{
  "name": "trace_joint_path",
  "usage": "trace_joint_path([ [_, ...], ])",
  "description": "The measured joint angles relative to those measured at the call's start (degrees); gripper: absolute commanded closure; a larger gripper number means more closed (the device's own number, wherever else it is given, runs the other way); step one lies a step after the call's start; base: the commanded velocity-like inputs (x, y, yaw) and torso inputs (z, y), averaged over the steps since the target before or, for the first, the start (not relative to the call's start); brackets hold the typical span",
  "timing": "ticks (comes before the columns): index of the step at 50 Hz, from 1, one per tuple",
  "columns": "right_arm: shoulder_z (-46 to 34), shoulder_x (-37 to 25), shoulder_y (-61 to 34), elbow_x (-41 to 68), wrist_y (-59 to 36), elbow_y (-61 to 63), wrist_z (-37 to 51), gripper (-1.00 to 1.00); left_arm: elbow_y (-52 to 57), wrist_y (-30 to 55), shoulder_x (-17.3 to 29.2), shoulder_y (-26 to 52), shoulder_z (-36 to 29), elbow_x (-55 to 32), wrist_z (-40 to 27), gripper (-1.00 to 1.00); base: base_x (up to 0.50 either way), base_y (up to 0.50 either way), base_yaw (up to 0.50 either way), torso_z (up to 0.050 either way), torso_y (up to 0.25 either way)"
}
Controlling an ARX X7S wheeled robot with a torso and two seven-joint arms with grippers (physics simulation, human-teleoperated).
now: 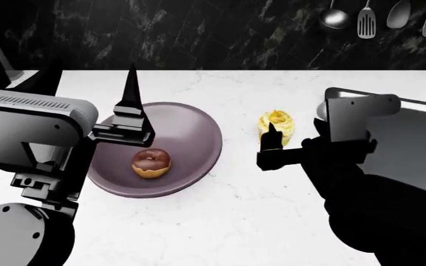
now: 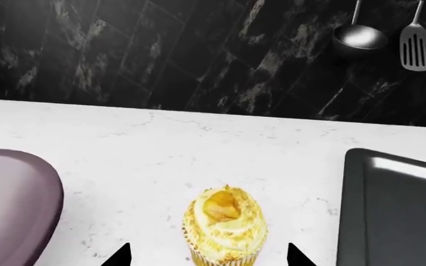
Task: Pick up the bowl with donut and place it on the tray. Pick up the cupcake and place it on the tray.
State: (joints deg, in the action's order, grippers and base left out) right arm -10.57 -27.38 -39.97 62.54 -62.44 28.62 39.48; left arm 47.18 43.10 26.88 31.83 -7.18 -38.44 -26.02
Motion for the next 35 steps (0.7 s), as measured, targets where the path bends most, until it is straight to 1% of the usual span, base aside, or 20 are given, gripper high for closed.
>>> trace_joint_path([
  [10, -2.4, 0.4, -1.3, -3.2, 1.2, -3.3, -1.4, -1.0, -0.3, -0.3, 0.2, 0.0, -0.3, 0.1, 0.1, -1.0, 0.0, 0.0, 0.0, 0.0, 0.0],
  [35, -6.3, 1.3, -0.8, -8.6, 5.1, -10.1, -4.3, -1.0, -1.5, -2.4, 0.4, -1.1, -0.6, 0.6, 0.6, -1.0, 0.0, 0.0, 0.0, 0.0, 0.0],
])
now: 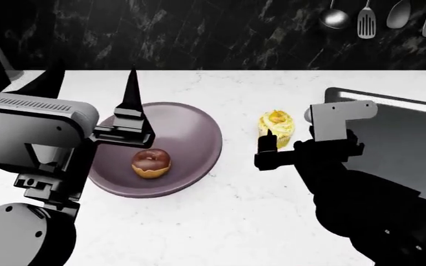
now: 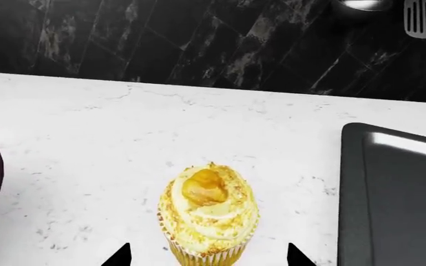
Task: Pick up the bowl with donut and place it on the tray. Pick up the cupcake and place it on the tray.
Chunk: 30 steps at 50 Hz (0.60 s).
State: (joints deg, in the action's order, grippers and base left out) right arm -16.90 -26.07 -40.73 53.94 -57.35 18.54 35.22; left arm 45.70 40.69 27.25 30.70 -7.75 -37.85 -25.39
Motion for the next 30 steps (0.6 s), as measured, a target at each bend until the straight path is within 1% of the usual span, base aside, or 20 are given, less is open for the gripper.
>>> trace_joint_path([
  [30, -3.8, 1.5, -1.1, -4.6, 4.0, -7.6, -3.6, -1.0, -0.5, -0.1, 0.5, 0.2, -0.5, -0.1, -0.4, -1.0, 0.0, 0.0, 0.0, 0.0, 0.0],
])
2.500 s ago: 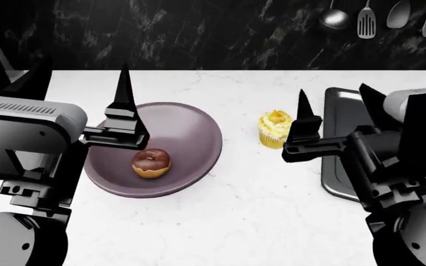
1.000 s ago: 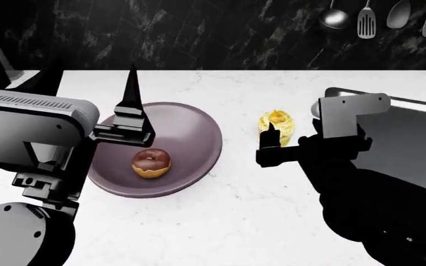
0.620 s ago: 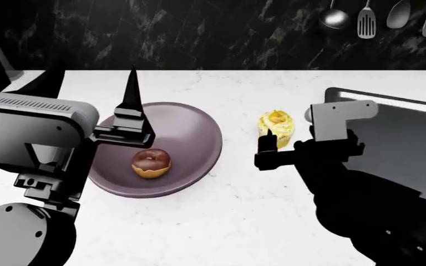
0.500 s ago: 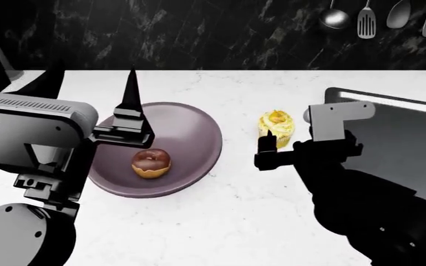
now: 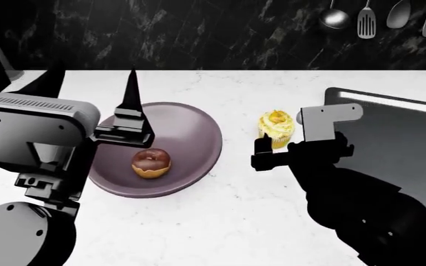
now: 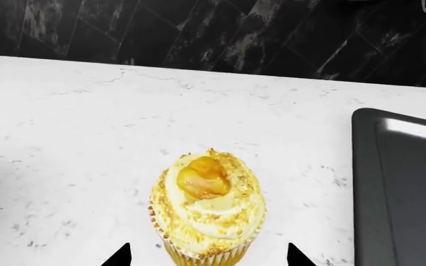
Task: Pick up the bowl with donut and place it on the tray. Pick up the cupcake and place it on the tray.
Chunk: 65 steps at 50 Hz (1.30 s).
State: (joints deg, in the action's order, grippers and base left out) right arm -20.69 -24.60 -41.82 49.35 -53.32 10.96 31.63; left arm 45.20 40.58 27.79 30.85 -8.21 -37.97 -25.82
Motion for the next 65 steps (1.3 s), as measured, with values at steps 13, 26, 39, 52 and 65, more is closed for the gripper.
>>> trace_joint_path([
  [13, -1.3, 1.1, -1.2, -1.8, 1.7, -3.5, -1.1, -1.0, -0.6, -0.4, 0.1, 0.1, -0.6, 0.4, 0.1, -1.0, 0.0, 0.0, 0.0, 0.0, 0.0],
  [26, -1.7, 2.0, -1.8, -2.9, 3.2, -6.3, -1.6, -1.0, -1.0, -0.6, 0.1, 0.3, -1.0, 0.4, 0.1, -1.0, 0.0, 0.0, 0.0, 0.0, 0.0],
  [39, -2.7, 2.9, -2.4, -3.9, 4.7, -9.1, -2.8, -1.0, -1.0, -0.7, 0.3, 0.4, -0.9, -0.1, 0.0, -1.0, 0.0, 0.0, 0.0, 0.0, 0.0],
  [52, -3.3, 3.3, -2.5, -4.6, 6.0, -11.1, -3.9, -1.0, -1.2, -1.1, 0.4, 0.4, -1.1, -0.1, 0.0, -1.0, 0.0, 0.0, 0.0, 0.0, 0.0],
  [65, -3.8, 4.0, -2.9, -5.5, 7.7, -13.7, -4.7, -1.0, -1.8, -1.8, 0.5, 0.3, -1.5, 0.4, 0.2, -1.0, 0.0, 0.0, 0.0, 0.0, 0.001],
])
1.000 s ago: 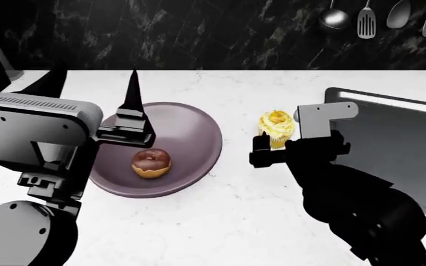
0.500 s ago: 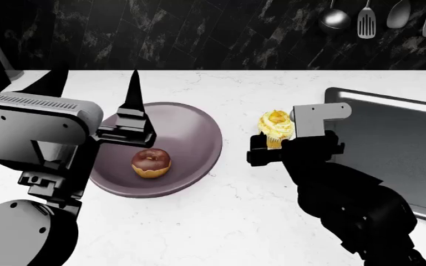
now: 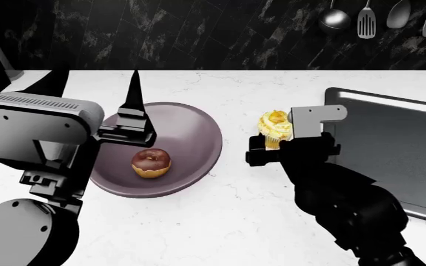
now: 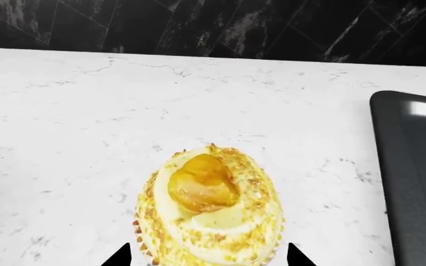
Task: Pick up the bowl with donut and place it on the tray. Pick up the cupcake and place it on the tray.
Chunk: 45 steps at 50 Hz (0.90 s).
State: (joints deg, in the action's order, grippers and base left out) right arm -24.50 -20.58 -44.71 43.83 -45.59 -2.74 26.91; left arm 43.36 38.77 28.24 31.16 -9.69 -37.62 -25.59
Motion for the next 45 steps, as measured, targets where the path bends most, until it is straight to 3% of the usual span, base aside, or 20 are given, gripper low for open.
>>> trace_joint_path([
  [18, -0.7, 0.4, -0.7, -0.8, 1.0, -2.1, -1.0, -1.0, -0.8, -1.1, 0.2, -0.5, -0.2, 0.4, 0.2, -1.0, 0.0, 0.0, 0.0, 0.0, 0.0],
  [19, -0.8, 0.4, -0.7, -0.9, 1.0, -2.1, -1.0, 1.0, -0.8, -1.1, 0.2, -0.6, -0.2, 0.4, 0.2, -1.0, 0.0, 0.0, 0.0, 0.0, 0.0],
  [45, 0.2, -2.1, 1.0, 0.4, 2.3, 3.4, 1.7, 1.0, 0.0, -1.0, 0.8, -1.0, 0.0, -0.5, -0.3, -1.0, 0.0, 0.0, 0.0, 0.0, 0.0],
])
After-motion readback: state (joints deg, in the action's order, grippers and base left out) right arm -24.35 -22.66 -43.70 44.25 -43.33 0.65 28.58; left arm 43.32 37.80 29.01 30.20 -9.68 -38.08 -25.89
